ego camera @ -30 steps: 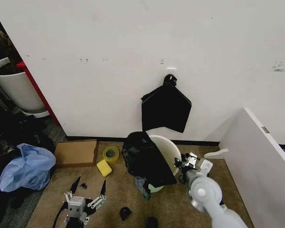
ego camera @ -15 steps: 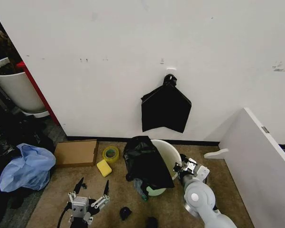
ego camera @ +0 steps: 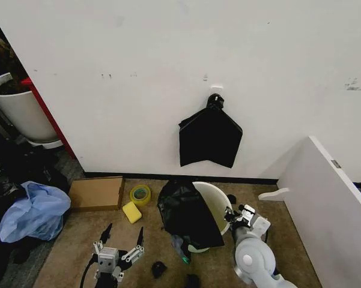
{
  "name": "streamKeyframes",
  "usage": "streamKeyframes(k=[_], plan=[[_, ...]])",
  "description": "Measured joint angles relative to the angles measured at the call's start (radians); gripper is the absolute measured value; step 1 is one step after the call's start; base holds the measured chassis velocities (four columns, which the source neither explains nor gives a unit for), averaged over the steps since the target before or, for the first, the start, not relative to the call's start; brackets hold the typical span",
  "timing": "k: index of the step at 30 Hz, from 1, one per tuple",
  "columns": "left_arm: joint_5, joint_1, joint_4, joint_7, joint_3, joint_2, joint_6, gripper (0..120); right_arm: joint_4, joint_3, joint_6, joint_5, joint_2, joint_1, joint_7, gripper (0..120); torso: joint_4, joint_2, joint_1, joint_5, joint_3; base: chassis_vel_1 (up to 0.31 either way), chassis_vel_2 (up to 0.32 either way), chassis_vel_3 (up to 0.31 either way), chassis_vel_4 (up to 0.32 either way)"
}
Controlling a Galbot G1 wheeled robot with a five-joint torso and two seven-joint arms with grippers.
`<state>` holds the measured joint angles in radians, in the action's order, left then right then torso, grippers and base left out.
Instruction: Place the garbage bag over the trash bin.
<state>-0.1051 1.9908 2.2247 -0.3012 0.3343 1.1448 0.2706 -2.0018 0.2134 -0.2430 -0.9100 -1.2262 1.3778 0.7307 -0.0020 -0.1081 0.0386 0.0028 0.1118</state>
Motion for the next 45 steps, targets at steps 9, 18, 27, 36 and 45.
streamKeyframes(k=[9,18,27,36,45], plan=[[-0.007,0.002,-0.010,-0.002,0.002,-0.003,0.007,100,-0.190,-0.039,0.005,0.490,0.130,0.105,-0.332,82,-0.0001,0.000,0.000,-0.0003,0.000,0.000,0.000,0.000,0.000],[-0.054,0.047,-0.004,-0.012,0.079,-0.009,0.031,100,-0.173,-0.303,-0.092,0.698,0.249,-0.014,-0.474,100,0.0000,0.000,0.000,-0.0002,0.000,0.000,0.000,0.000,0.000],[-0.095,0.051,-0.045,0.006,0.162,-0.028,0.036,100,-0.083,-0.565,-0.258,0.764,0.200,-0.243,-0.396,100,0.0001,0.000,0.000,-0.0004,0.000,0.000,0.000,0.000,0.000],[-0.092,0.016,-0.067,0.008,0.140,-0.012,0.031,100,-0.064,-0.655,-0.335,0.787,0.172,-0.282,-0.365,100,0.0000,0.000,0.000,-0.0004,0.000,0.000,0.000,0.000,0.000],[-0.078,-0.016,-0.080,0.008,0.100,-0.008,0.022,100,0.000,-0.678,-0.274,0.921,0.133,-0.273,-0.410,86,0.0000,0.000,0.000,-0.0002,0.000,0.000,0.000,0.000,0.000]])
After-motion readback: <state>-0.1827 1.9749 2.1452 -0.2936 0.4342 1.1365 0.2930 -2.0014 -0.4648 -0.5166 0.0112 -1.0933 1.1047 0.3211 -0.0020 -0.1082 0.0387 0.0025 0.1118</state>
